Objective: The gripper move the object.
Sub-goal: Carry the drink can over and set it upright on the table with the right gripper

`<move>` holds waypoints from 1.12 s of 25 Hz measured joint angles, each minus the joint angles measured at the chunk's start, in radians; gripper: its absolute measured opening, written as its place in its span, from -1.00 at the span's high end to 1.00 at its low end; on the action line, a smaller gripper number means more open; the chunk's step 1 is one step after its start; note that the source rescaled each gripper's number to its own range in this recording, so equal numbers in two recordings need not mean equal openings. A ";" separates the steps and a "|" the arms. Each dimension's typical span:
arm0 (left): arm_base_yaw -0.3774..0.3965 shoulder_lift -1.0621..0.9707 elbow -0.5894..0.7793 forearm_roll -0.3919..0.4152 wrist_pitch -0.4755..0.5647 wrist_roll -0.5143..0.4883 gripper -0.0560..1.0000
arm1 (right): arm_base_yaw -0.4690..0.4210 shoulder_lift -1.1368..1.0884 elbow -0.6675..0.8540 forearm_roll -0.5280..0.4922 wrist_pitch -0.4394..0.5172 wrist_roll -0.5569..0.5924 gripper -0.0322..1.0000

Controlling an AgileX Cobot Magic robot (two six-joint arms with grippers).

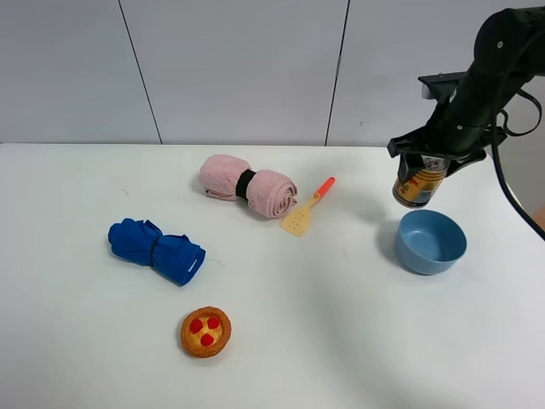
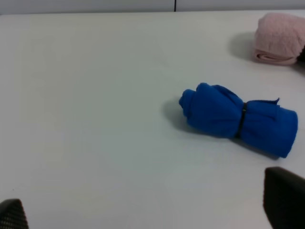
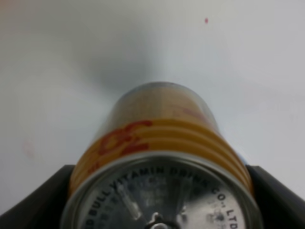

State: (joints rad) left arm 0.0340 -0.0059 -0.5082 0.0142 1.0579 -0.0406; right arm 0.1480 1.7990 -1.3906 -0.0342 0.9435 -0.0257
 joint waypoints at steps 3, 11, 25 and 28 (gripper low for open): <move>0.000 0.000 0.000 0.000 0.000 0.000 -1.00 | -0.007 0.058 -0.072 0.012 0.003 -0.006 0.93; 0.000 0.000 0.000 0.000 0.000 0.000 -1.00 | -0.064 0.169 -0.115 0.025 0.002 -0.016 0.93; 0.000 0.000 0.000 0.000 0.000 0.000 -1.00 | -0.079 0.280 -0.120 0.046 -0.056 -0.041 0.94; 0.000 0.000 0.000 0.000 0.000 0.000 -1.00 | -0.079 0.295 -0.120 0.046 -0.069 -0.042 0.94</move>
State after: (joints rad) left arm 0.0340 -0.0059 -0.5082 0.0142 1.0579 -0.0406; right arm 0.0695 2.0943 -1.5104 0.0122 0.8740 -0.0675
